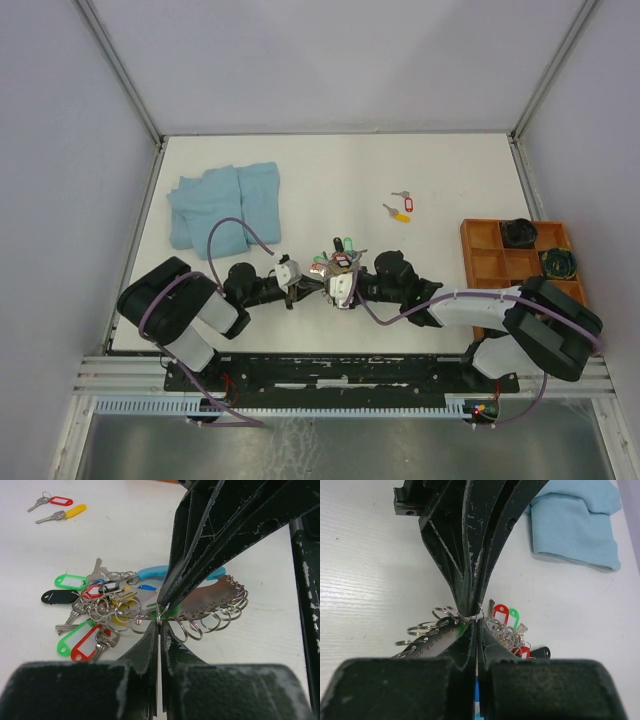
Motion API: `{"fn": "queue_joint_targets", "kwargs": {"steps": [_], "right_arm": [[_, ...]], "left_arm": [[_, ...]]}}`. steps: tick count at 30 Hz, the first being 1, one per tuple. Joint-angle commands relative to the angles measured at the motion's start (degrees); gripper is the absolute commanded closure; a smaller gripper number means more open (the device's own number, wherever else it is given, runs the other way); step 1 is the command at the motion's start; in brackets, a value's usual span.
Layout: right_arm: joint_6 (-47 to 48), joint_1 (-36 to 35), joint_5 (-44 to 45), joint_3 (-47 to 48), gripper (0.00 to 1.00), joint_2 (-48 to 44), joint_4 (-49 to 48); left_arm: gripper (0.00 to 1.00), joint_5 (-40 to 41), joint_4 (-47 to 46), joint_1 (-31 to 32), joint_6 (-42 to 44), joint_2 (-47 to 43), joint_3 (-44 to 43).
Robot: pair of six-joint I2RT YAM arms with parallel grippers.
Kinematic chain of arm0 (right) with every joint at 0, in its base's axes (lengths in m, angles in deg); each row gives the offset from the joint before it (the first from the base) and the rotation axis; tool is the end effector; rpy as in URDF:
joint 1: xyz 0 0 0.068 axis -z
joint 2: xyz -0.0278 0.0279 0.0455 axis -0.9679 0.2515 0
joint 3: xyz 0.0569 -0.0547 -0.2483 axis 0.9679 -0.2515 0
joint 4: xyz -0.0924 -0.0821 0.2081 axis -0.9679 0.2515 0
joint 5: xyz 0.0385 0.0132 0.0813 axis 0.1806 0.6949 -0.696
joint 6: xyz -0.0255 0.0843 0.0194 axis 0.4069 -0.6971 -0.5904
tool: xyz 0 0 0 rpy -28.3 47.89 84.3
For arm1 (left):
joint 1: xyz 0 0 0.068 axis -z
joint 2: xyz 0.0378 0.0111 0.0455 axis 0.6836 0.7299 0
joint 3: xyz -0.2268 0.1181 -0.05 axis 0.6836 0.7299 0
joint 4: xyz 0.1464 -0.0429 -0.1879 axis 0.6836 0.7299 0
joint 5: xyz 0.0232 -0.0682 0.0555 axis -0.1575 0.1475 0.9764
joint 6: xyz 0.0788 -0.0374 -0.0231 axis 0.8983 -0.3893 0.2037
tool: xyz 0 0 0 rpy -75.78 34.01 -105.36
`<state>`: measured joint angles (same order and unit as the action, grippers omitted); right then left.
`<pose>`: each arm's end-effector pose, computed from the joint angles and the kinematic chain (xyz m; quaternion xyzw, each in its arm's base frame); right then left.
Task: Put the keys on the keyring
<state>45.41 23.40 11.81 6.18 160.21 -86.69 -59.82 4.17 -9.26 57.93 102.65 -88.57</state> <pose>0.1560 0.2508 0.1639 -0.6526 0.4924 0.2292 0.5282 0.1751 -0.1807 0.1357 0.4604 0.5713 -0.3964 0.5518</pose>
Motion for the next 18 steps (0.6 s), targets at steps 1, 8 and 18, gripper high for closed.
{"fn": "queue_joint_targets", "kwargs": {"steps": [1, 8, 18], "right_arm": [[-1.7, -0.3, -0.1, -1.1, 0.99, 1.8, -3.5], [-3.2, -0.4, 1.4, -3.2, 0.99, 3.9, -6.8], [2.0, -0.4, 4.1, -2.6, 0.99, -1.0, 5.2]], "left_arm": [[0.97, -1.0, -19.8, 0.1, -7.1, 2.7, -0.1], [0.97, 0.2, -21.8, 0.1, -7.5, 3.6, 0.1], [0.97, 0.8, -21.7, 0.1, -7.2, 2.4, 0.5]]}}
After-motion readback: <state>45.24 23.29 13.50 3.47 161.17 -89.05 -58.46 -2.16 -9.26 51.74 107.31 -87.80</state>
